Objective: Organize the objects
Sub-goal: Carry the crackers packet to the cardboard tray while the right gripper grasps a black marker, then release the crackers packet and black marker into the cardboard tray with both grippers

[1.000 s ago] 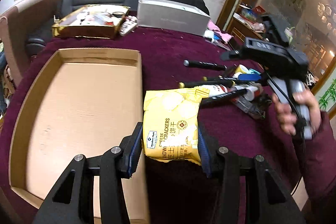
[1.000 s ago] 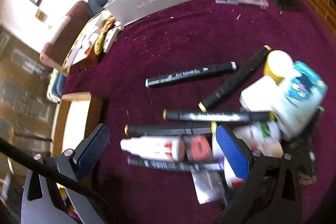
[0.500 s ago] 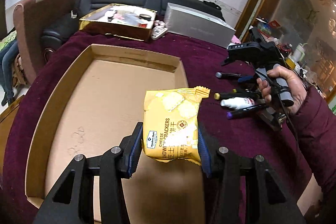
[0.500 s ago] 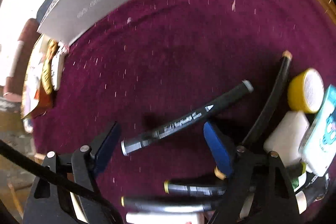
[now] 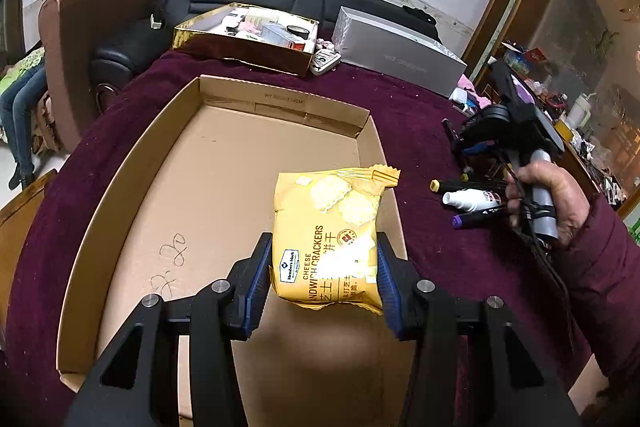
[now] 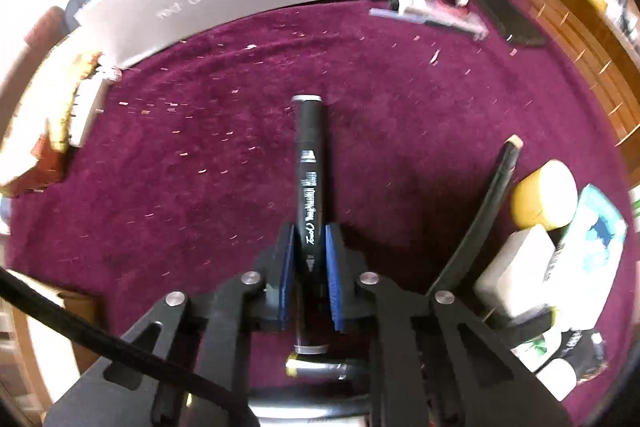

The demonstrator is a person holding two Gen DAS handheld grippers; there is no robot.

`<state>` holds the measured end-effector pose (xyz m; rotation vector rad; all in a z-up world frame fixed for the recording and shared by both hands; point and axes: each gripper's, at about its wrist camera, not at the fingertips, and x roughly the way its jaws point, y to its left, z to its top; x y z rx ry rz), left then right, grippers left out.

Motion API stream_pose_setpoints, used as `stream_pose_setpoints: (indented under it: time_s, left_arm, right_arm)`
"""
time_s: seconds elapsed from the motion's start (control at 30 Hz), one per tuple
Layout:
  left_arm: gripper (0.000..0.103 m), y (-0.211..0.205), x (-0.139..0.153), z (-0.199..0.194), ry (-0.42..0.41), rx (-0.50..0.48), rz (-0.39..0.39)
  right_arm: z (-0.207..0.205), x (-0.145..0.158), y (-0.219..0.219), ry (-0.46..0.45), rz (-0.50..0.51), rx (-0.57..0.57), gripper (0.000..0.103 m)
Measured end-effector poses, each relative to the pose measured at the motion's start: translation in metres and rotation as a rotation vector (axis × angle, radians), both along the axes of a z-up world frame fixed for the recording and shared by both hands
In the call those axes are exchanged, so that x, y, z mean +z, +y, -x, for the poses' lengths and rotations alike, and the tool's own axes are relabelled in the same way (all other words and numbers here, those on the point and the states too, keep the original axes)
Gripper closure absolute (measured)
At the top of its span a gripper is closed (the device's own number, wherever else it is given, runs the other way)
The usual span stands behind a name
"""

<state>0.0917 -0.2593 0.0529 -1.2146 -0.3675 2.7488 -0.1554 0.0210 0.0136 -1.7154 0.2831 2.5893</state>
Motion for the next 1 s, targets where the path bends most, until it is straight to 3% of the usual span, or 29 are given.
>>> stream_pose_setpoints:
  time_s: [0.27, 0.5, 0.6, 0.77, 1.0]
  left_arm:
    - [0.061, -0.001, 0.011, -0.012, 0.023, 0.033, 0.013]
    - [0.061, -0.001, 0.024, -0.007, 0.039, 0.038, 0.063]
    - [0.061, -0.007, 0.025, 0.009, 0.025, 0.047, 0.093]
    - [0.061, -0.029, 0.017, 0.042, -0.026, 0.064, 0.062]
    - [0.061, -0.047, -0.01, 0.088, -0.11, 0.096, 0.093]
  right_arm:
    - [-0.044, 0.035, 0.015, 0.064, 0.147, 0.074, 0.09]
    - [-0.08, 0.06, -0.036, 0.113, 0.253, 0.233, 0.09]
    - [-0.084, 0.057, -0.069, 0.082, 0.317, 0.299, 0.09]
    - [-0.09, 0.048, -0.12, 0.019, 0.399, 0.383, 0.09]
    - [-0.094, 0.023, -0.177, -0.026, 0.351, 0.439, 0.09]
